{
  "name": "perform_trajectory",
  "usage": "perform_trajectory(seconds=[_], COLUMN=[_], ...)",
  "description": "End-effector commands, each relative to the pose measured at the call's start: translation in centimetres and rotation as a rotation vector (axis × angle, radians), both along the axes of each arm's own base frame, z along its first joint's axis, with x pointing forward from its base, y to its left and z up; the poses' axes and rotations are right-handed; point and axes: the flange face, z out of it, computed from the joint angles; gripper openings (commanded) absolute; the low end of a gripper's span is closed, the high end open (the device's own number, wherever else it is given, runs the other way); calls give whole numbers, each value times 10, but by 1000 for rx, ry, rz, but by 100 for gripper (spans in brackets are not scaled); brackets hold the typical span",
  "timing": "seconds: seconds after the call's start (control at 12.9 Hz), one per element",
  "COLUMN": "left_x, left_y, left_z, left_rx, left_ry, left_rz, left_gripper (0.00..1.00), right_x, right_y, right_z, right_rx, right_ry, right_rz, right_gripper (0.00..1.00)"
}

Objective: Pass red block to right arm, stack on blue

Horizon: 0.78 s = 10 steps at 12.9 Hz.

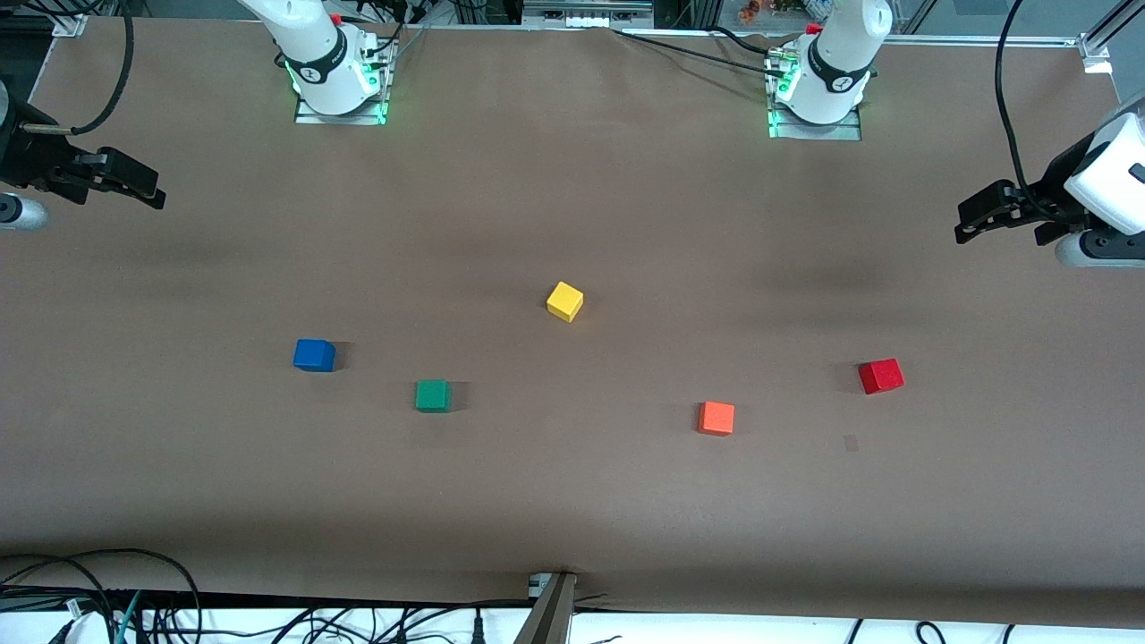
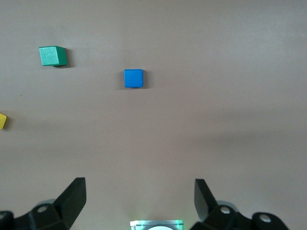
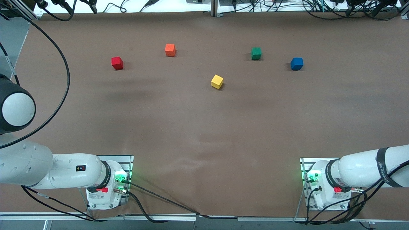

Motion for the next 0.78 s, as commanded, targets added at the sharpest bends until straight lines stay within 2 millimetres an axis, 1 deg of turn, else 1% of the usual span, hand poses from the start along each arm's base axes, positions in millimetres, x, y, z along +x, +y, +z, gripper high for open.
perform_trajectory(seconds=[0.0,0.39,0.7], left_x=[-2,0,0], left_y=[-8,-10,-8], left_z=[6,9,6], left_rx=[30,41,42], left_ry=[-23,-34,-27], left_rz=[-44,-54,-49], left_gripper=[100,100,100], right_x=[-1,-1,0], right_y=[0,-2,-2], right_z=[3,3,3], right_rx=[26,28,28], right_ry=[1,1,-1], right_rz=[-1,-4,-5], right_gripper=[100,100,100])
